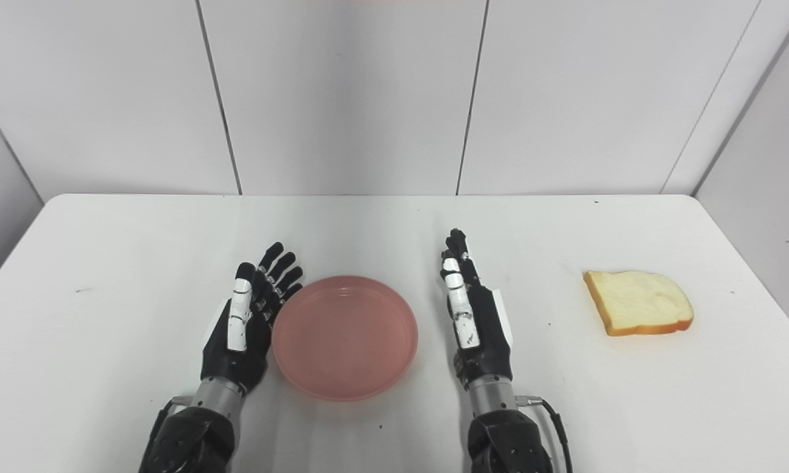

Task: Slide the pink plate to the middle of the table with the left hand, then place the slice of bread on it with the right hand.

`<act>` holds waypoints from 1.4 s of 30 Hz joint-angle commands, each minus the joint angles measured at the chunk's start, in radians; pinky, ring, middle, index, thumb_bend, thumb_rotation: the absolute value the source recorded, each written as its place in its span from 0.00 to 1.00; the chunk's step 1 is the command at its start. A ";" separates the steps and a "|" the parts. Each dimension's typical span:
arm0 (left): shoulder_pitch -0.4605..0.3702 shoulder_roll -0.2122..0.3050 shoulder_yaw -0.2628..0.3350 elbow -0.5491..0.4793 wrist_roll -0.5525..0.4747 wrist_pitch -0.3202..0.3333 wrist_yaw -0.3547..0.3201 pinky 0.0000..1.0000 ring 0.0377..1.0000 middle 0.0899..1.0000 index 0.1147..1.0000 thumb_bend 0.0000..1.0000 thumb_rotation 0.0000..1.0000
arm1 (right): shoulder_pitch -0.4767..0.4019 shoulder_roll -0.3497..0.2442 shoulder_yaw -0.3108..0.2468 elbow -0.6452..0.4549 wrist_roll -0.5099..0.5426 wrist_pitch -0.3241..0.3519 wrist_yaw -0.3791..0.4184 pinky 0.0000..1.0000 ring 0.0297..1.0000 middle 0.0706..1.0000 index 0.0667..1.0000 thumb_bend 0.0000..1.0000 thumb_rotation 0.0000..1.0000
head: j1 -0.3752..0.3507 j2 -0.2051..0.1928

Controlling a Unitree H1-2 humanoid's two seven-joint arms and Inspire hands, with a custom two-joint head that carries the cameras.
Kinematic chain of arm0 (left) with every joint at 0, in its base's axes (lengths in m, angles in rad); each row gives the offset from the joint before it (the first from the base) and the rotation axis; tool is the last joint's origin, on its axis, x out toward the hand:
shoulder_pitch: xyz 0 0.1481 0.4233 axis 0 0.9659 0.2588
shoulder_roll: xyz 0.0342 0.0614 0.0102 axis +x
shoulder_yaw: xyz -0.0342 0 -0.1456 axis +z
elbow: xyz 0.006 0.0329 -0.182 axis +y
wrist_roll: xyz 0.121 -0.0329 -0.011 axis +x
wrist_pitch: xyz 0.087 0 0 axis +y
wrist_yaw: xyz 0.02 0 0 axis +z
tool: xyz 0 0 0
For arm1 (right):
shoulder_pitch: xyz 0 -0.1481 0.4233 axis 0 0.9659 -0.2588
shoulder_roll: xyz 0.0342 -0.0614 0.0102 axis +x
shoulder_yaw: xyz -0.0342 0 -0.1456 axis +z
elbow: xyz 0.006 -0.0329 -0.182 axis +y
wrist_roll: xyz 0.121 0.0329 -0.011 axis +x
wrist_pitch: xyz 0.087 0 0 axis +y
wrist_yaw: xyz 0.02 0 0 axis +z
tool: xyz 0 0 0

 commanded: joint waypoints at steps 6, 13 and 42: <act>0.000 -0.039 -0.009 0.023 0.008 -0.050 0.013 0.92 0.92 0.93 0.92 0.74 1.00 | -0.017 -0.024 -0.011 -0.063 -0.001 -0.003 0.007 1.00 0.98 0.98 0.98 0.57 0.92 | -0.018 -0.009; -0.023 -0.049 -0.008 0.041 0.018 -0.041 0.029 0.94 0.93 0.94 0.93 0.76 0.99 | -0.055 -0.093 -0.058 -0.116 0.028 0.040 0.020 1.00 0.94 0.94 0.94 0.64 0.85 | -0.052 -0.019; -0.081 -0.037 0.028 0.104 0.000 -0.022 0.027 0.93 0.92 0.94 0.93 0.72 1.00 | -0.182 -0.775 -0.145 -0.153 -0.110 0.283 0.286 0.73 0.79 0.82 0.89 0.67 0.22 | -0.212 -0.064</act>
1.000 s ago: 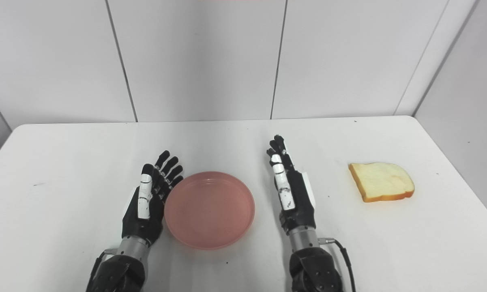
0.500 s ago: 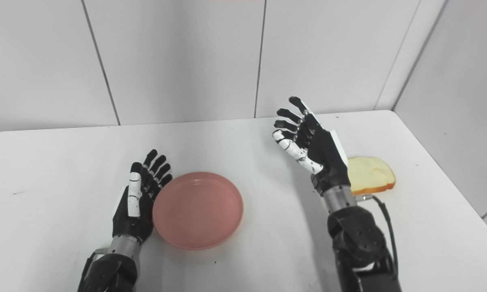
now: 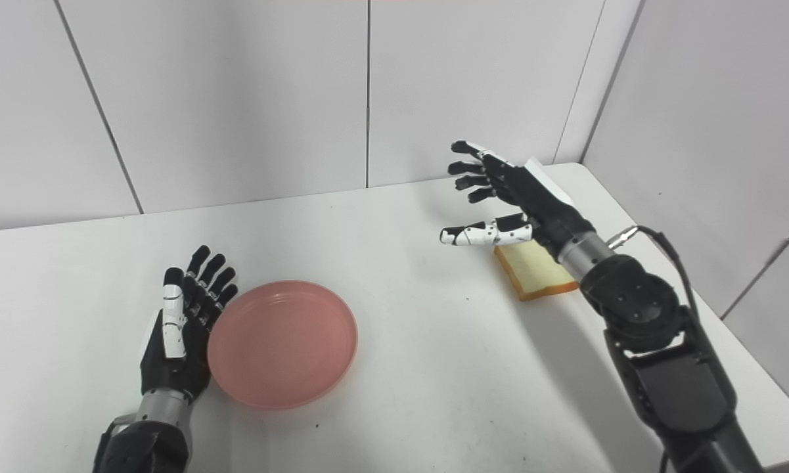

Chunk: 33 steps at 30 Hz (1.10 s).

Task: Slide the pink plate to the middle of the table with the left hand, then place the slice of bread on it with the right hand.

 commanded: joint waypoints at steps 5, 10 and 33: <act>-0.016 -0.004 0.012 0.015 -0.015 0.008 0.006 0.93 0.92 0.94 0.94 0.71 1.00 | -0.024 -0.114 -0.043 0.028 -0.082 -0.005 0.005 0.74 0.84 0.89 0.89 0.69 0.17 | -0.046 -0.012; -0.019 0.009 0.017 0.026 -0.025 -0.013 -0.008 0.93 0.92 0.95 0.96 0.68 1.00 | -0.028 -0.210 -0.021 0.104 -0.151 -0.060 0.044 0.87 0.88 0.87 0.88 0.77 0.22 | -0.077 -0.025; -0.011 0.010 0.027 0.002 -0.024 0.006 -0.010 0.93 0.91 0.93 0.95 0.68 1.00 | -0.164 -0.412 0.197 0.268 -0.352 -0.122 0.294 0.90 1.00 1.00 0.97 1.00 0.25 | -0.108 -0.044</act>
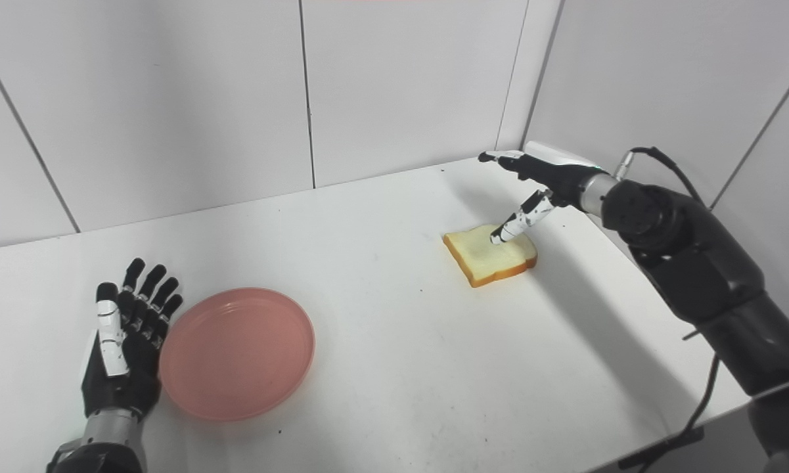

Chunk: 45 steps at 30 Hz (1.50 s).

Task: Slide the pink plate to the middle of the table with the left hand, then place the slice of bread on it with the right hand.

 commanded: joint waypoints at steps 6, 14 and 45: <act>-0.002 0.005 0.000 -0.001 0.000 0.000 0.003 0.93 0.91 0.93 0.95 0.69 1.00 | -0.084 -0.052 0.050 -0.026 -0.111 -0.045 0.041 0.96 1.00 0.99 0.98 1.00 0.22 | 0.002 0.003; -0.001 0.006 -0.004 0.000 0.004 -0.008 -0.001 0.94 0.91 0.94 0.95 0.69 1.00 | -0.114 -0.028 0.098 -0.004 -0.154 -0.056 0.088 0.99 1.00 1.00 0.99 1.00 0.23 | 0.004 0.003; 0.004 0.006 -0.011 -0.014 0.008 -0.003 0.002 0.93 0.92 0.94 0.95 0.69 1.00 | -0.174 0.021 0.203 0.065 -0.402 -0.082 0.152 1.00 1.00 1.00 1.00 1.00 0.23 | 0.003 0.019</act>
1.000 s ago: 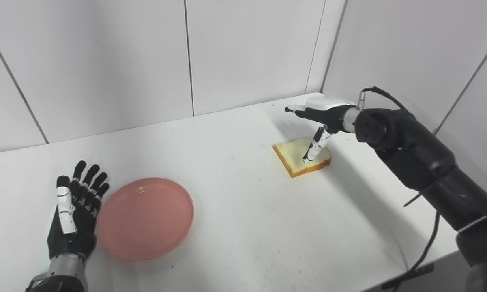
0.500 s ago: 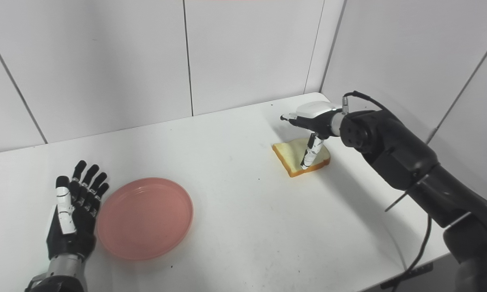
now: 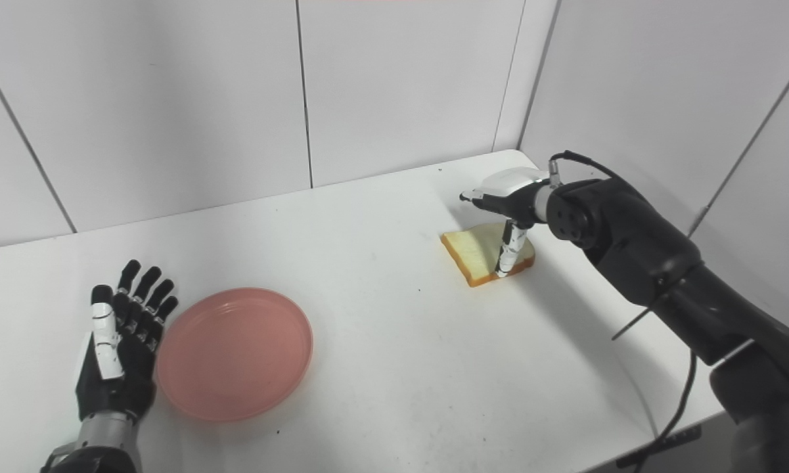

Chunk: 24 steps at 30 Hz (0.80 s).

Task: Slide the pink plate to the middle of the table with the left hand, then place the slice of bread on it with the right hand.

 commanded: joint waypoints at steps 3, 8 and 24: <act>0.001 0.003 -0.005 -0.011 0.003 0.001 0.002 0.93 0.92 0.94 0.94 0.69 1.00 | -0.049 -0.010 -0.012 -0.004 -0.019 -0.012 0.000 1.00 1.00 1.00 1.00 1.00 0.22 | 0.001 0.001; 0.003 0.001 -0.006 -0.017 0.005 0.003 0.004 0.93 0.91 0.93 0.94 0.69 1.00 | -0.046 0.000 -0.001 0.000 -0.041 -0.022 0.005 1.00 1.00 1.00 1.00 1.00 0.20 | 0.002 0.003; 0.011 0.001 -0.014 -0.037 0.006 0.017 0.011 0.92 0.91 0.94 0.94 0.68 1.00 | -0.025 0.032 0.007 0.013 -0.045 -0.054 -0.014 1.00 1.00 1.00 1.00 1.00 0.21 | 0.000 0.011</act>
